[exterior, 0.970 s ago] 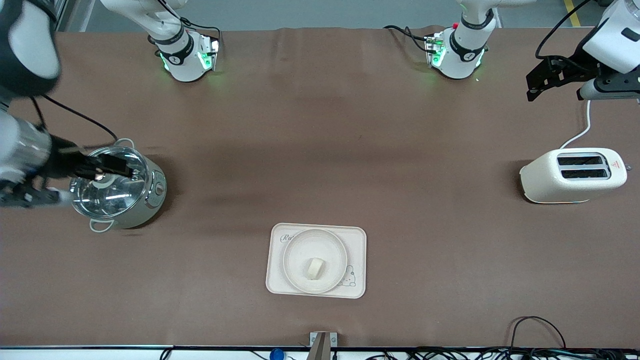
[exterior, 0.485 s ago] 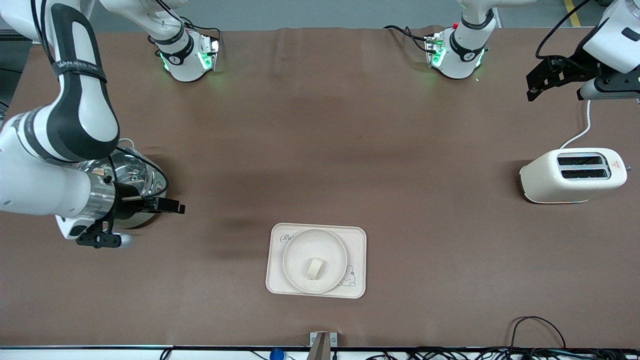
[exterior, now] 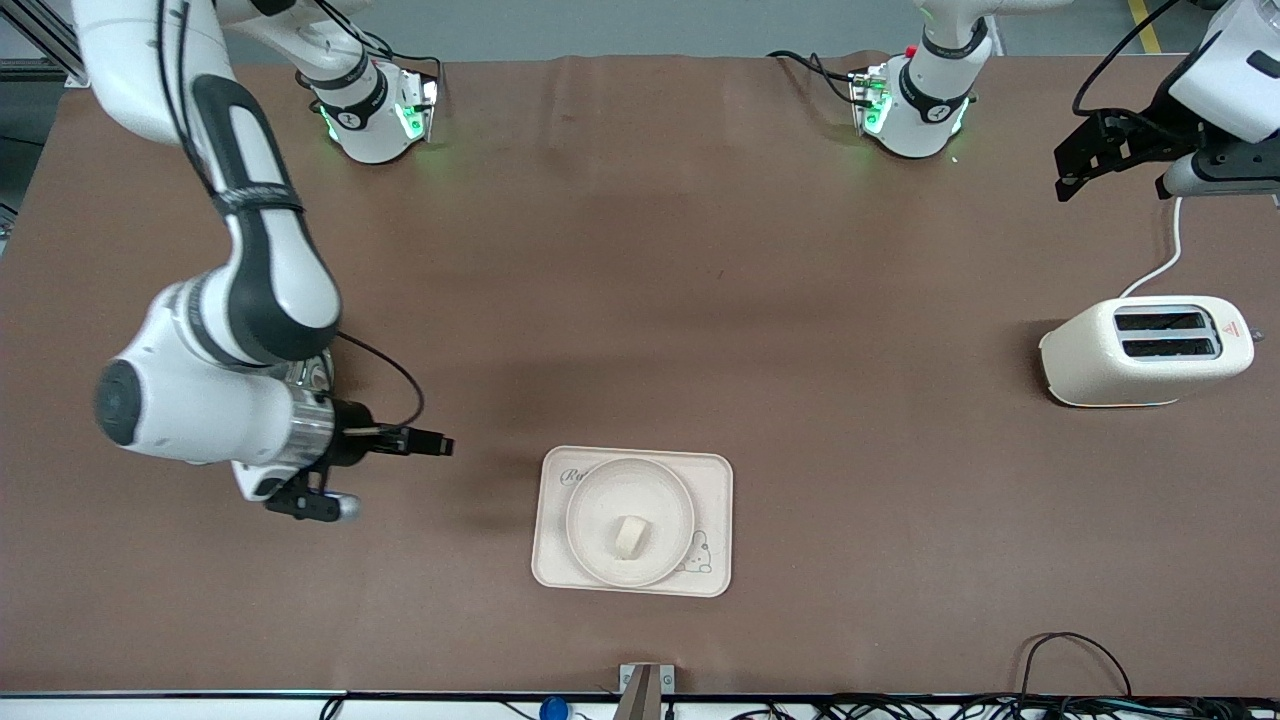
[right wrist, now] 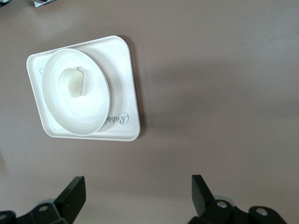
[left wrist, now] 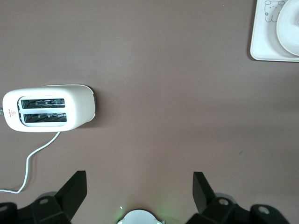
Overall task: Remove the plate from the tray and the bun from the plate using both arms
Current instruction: 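Swing the right gripper past the pot toward the plate on the tray, then lower the right gripper and grasp the white plate's rim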
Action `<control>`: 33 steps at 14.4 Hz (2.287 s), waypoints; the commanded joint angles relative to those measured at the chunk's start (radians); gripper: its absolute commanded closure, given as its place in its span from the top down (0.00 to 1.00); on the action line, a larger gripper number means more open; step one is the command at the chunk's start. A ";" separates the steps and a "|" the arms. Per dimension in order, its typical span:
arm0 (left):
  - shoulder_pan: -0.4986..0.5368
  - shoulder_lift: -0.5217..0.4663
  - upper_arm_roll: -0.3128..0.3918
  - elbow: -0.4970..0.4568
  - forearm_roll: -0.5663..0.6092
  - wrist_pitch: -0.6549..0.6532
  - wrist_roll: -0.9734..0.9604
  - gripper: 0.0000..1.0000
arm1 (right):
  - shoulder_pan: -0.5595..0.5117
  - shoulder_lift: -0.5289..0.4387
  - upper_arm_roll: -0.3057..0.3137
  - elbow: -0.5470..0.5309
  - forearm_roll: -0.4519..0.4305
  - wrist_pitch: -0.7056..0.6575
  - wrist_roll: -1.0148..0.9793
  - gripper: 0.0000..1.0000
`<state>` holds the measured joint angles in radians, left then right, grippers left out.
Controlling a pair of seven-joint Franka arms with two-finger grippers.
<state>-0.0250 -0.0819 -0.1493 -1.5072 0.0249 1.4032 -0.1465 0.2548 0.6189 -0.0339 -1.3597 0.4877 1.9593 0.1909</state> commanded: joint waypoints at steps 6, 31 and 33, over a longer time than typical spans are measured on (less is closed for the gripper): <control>0.000 -0.007 0.005 0.013 0.007 -0.018 0.001 1.00 | 0.124 0.155 -0.006 0.017 0.083 0.277 0.064 1.00; 0.002 0.019 0.019 0.033 0.004 -0.017 0.015 1.00 | 0.205 0.435 0.020 0.217 0.089 0.530 0.179 0.46; 0.002 0.024 0.019 0.033 0.006 -0.015 0.016 1.00 | 0.207 0.435 0.019 0.217 0.089 0.530 0.176 0.22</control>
<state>-0.0238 -0.0653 -0.1350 -1.4887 0.0249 1.4017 -0.1465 0.4646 1.0383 -0.0233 -1.1713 0.5646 2.4841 0.3591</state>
